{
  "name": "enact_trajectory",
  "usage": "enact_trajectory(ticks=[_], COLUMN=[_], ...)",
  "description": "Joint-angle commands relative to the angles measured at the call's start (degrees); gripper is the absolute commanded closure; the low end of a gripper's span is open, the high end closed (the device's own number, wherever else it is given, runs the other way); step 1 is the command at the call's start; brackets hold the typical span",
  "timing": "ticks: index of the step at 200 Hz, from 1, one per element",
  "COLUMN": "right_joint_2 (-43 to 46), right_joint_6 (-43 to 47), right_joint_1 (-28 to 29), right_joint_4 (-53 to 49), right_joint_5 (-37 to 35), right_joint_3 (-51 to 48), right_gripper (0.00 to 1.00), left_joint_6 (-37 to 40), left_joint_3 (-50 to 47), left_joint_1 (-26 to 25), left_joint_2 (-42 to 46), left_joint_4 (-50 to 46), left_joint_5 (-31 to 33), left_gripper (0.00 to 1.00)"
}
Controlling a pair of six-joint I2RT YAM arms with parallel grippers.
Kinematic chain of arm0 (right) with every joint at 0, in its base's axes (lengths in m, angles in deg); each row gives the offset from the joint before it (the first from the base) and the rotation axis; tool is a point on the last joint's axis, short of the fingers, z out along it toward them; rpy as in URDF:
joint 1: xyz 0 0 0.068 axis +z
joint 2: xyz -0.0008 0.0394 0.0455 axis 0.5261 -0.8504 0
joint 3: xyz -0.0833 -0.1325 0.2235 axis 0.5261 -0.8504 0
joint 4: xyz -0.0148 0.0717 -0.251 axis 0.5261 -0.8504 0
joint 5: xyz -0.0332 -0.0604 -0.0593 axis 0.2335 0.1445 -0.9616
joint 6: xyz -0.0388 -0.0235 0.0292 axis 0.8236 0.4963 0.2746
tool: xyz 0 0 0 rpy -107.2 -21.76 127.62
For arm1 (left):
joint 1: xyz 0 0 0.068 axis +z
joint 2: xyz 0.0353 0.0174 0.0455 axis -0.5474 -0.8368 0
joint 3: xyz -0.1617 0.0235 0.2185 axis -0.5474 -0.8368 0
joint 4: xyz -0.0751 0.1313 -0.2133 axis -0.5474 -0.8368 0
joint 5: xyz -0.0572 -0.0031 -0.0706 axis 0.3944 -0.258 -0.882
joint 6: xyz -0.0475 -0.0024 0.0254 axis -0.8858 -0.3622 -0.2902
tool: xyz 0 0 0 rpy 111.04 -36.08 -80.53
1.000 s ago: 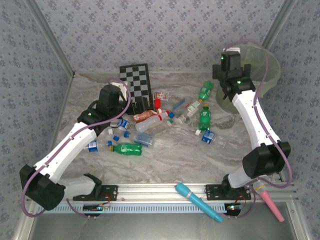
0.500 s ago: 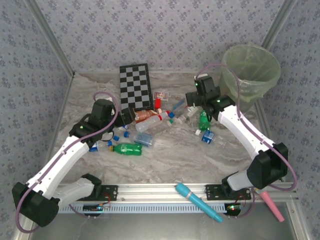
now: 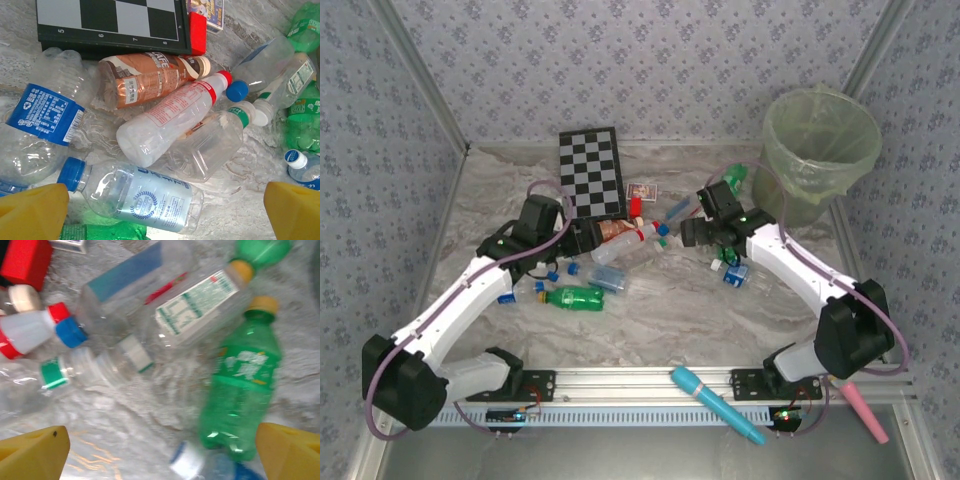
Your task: Put the plastic bottles in the bin
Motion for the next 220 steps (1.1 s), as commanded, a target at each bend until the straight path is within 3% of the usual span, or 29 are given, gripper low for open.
enact_trajectory(ticks=[1,51,109,153,220], right_joint_2=[-2.4,-4.8,-12.3,-19.5,-27.0], right_joint_6=[-14.8,-37.3,-51.4,-52.9,-50.9], right_joint_1=[0.7,2.8,7.2,10.8,11.0], right_joint_4=[4.0,15.6,13.7,9.5,3.0], right_joint_5=[6.9,10.3,9.4,8.3,11.4], right_joint_3=[-1.0,-5.2,-1.2,7.7,13.7], right_gripper=[0.07,0.15,0.13,0.12,0.11], left_joint_6=[2.2,5.1,6.8,7.5,6.9], left_joint_3=[3.6,4.1,3.9,2.8,-0.2], left_joint_1=[-0.2,-0.2,-0.2,-0.2,0.0], left_joint_2=[0.1,1.6,4.0,7.8,12.5], left_joint_4=[0.4,-1.8,-4.1,-5.9,-6.4], left_joint_5=[-1.7,-1.1,-0.8,0.6,2.6], left_gripper=[0.0,0.0,0.0,0.0,0.0])
